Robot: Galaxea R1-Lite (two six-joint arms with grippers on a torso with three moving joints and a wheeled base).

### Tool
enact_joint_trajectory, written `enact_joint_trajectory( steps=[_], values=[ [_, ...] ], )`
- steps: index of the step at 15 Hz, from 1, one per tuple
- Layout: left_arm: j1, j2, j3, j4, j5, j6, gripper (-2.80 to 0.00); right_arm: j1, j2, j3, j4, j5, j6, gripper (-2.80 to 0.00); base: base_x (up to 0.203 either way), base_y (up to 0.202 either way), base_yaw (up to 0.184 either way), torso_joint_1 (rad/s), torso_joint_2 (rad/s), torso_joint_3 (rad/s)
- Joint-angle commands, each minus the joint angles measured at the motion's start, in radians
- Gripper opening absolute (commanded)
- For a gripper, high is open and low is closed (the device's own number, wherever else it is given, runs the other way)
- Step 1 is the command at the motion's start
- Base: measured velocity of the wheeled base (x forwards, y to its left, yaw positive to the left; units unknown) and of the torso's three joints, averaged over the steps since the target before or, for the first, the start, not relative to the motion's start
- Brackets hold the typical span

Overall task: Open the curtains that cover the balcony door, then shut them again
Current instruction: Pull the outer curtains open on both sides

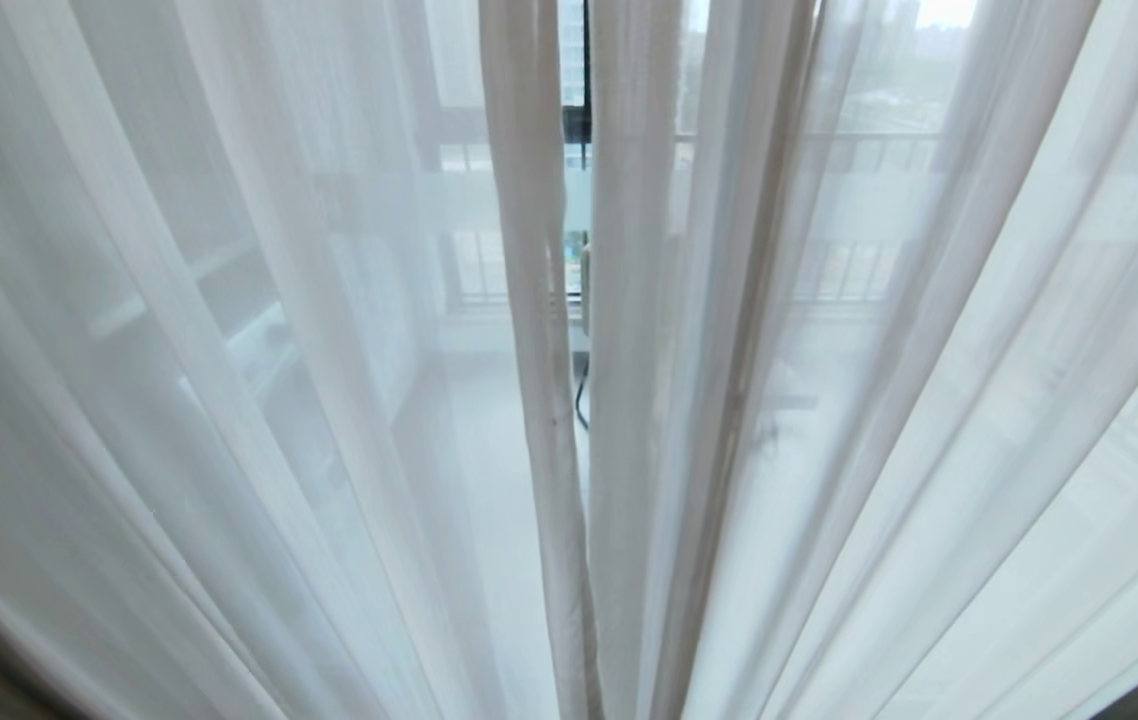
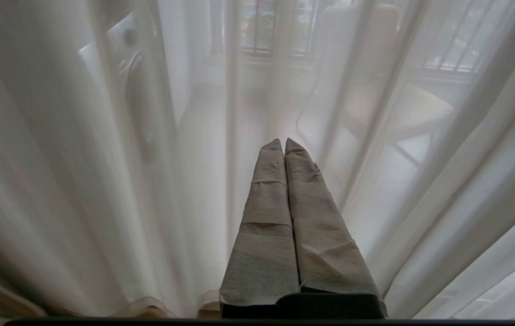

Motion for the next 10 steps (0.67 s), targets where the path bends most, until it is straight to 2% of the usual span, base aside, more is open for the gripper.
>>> enact_joint_trajectory(
  steps=[1, 7, 10],
  values=[
    [0.0, 0.0, 0.0, -0.001, 0.001, -0.001, -2.8, 0.057, -0.152, 0.049, 0.072, -0.018, -0.004, -2.8, 0.0, 0.0, 0.0, 0.0, 0.0, 0.0],
    [0.0, 0.0, 0.0, -0.001, 0.001, -0.001, -2.8, 0.055, -0.359, 0.065, 0.449, -0.027, 0.017, -2.8, 0.0, 0.0, 0.0, 0.0, 0.0, 0.0],
    [0.0, 0.0, 0.0, -0.001, 0.001, -0.001, -2.8, 0.029, -0.468, 0.065, 0.568, 0.0, 0.033, -2.8, 0.0, 0.0, 0.0, 0.0, 0.0, 0.0]
  ],
)
